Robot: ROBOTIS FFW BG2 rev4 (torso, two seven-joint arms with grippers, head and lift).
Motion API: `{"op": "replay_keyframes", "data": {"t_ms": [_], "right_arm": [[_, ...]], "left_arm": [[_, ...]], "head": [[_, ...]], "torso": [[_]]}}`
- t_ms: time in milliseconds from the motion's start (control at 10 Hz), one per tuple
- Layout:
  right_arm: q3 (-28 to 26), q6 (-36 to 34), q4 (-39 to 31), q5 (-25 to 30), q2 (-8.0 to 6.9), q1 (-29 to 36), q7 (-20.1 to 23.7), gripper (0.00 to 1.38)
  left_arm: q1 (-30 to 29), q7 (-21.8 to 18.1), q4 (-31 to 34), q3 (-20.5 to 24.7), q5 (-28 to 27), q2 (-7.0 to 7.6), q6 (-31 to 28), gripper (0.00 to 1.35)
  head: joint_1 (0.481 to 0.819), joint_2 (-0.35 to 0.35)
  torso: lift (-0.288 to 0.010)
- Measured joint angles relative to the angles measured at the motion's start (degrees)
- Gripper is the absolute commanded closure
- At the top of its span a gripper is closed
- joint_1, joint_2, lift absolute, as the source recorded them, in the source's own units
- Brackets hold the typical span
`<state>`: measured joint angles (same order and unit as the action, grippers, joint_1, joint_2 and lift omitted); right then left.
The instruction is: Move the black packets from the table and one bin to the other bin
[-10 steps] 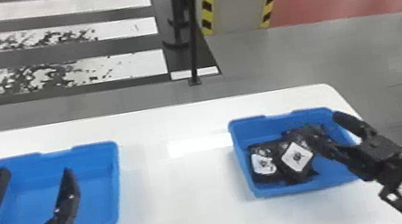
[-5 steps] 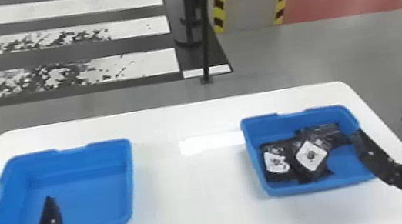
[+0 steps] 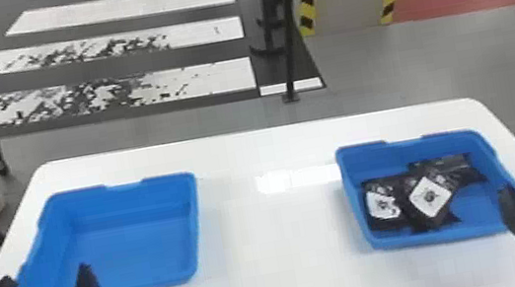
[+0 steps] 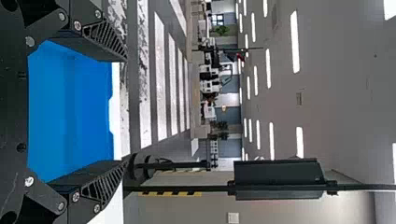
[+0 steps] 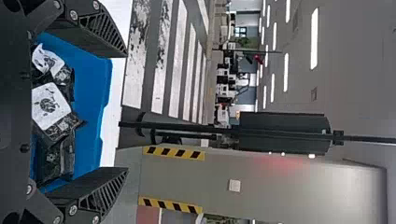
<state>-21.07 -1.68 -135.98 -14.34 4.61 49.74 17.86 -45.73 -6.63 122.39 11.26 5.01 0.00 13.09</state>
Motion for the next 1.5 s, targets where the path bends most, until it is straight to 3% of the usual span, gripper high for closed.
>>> {"op": "replay_keyframes", "data": {"t_ms": [600, 1500], "right_arm": [[0.0, -4.27, -6.47, 2.43, -0.04, 4.1, -0.64, 0.16], [0.72, -5.22, -7.02, 2.74, 0.31, 3.56, -0.72, 0.16]], "left_arm": [[-4.39, 0.77, 5.09, 0.91, -1.19, 0.0, -1.99, 0.28], [-4.11, 0.74, 6.07, -0.09, -2.94, 0.0, -1.7, 0.28]], "head": [[0.695, 0.003], [0.695, -0.004]], "torso": [[-0.11], [-0.11]]}}
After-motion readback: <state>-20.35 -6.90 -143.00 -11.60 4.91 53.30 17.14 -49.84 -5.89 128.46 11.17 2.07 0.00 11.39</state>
